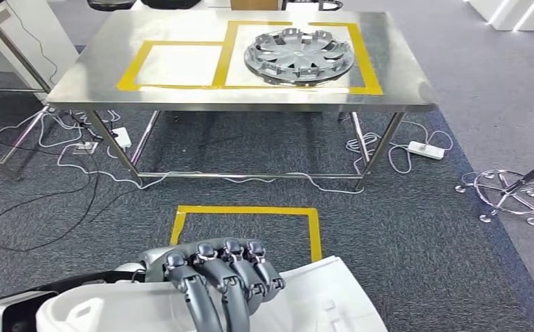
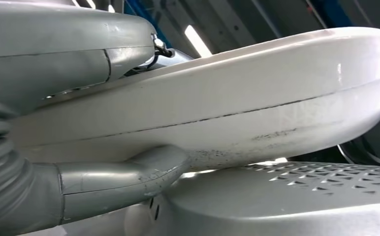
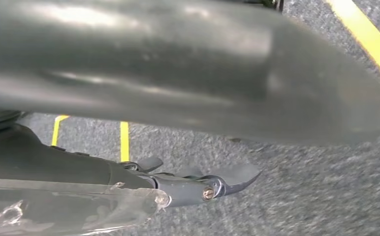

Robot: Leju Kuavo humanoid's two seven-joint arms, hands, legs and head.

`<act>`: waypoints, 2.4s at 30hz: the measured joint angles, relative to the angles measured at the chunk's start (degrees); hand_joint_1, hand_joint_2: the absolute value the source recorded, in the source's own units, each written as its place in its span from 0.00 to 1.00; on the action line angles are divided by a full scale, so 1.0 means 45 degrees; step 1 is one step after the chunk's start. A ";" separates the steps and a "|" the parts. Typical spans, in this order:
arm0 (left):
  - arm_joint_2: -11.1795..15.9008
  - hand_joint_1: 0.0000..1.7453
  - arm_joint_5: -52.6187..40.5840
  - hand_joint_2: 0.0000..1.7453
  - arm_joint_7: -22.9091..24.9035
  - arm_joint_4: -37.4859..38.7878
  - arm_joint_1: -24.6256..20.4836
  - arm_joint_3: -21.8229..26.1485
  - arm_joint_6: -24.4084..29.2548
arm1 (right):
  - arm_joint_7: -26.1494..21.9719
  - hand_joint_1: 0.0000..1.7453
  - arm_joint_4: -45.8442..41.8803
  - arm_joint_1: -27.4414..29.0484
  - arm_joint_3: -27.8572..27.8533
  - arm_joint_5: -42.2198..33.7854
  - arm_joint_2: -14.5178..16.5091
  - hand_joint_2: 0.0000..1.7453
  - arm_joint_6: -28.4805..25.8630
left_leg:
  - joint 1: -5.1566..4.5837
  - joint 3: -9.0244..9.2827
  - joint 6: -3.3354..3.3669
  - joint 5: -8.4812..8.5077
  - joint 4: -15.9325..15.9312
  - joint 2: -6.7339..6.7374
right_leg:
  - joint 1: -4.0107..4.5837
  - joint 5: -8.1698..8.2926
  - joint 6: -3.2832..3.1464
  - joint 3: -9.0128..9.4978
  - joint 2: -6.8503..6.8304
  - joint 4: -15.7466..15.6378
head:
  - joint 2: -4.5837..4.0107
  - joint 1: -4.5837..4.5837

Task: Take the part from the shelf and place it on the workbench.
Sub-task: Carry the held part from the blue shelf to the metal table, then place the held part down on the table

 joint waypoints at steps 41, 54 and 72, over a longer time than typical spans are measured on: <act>-0.0002 1.00 -0.0237 1.00 -0.0024 -0.0092 0.0027 0.0023 0.0110 | 0.0637 0.00 -0.0023 0.0208 0.0005 0.0028 -0.0119 0.00 -0.0545 | 0.0084 0.1853 0.0030 -0.1632 0.0025 -0.0088 | -0.0011 0.1184 0.0103 -0.3228 -0.0135 0.0605 | 0.0004 0.0085; -0.0042 1.00 -0.0381 1.00 -0.0039 -0.0102 -0.0103 0.0044 0.0172 | 0.0491 0.00 -0.0041 0.0135 0.0004 -0.0030 -0.0259 0.00 -0.0514 | 0.0028 -0.0616 -0.0253 -0.2496 0.2331 -0.0069 | 0.0090 0.0862 -0.0435 -0.1276 0.0037 -0.0110 | 0.0001 -0.0129; -0.0199 1.00 -0.0387 1.00 -0.0271 -0.0062 -0.0310 0.0025 0.0253 | 0.0291 0.00 -0.0030 0.0196 -0.0050 -0.0217 -0.0240 0.00 -0.0478 | -0.0103 0.1805 0.0174 -0.1567 -0.0016 -0.0166 | 0.0056 0.1773 0.0084 -0.3125 -0.0058 0.0287 | 0.0001 0.0042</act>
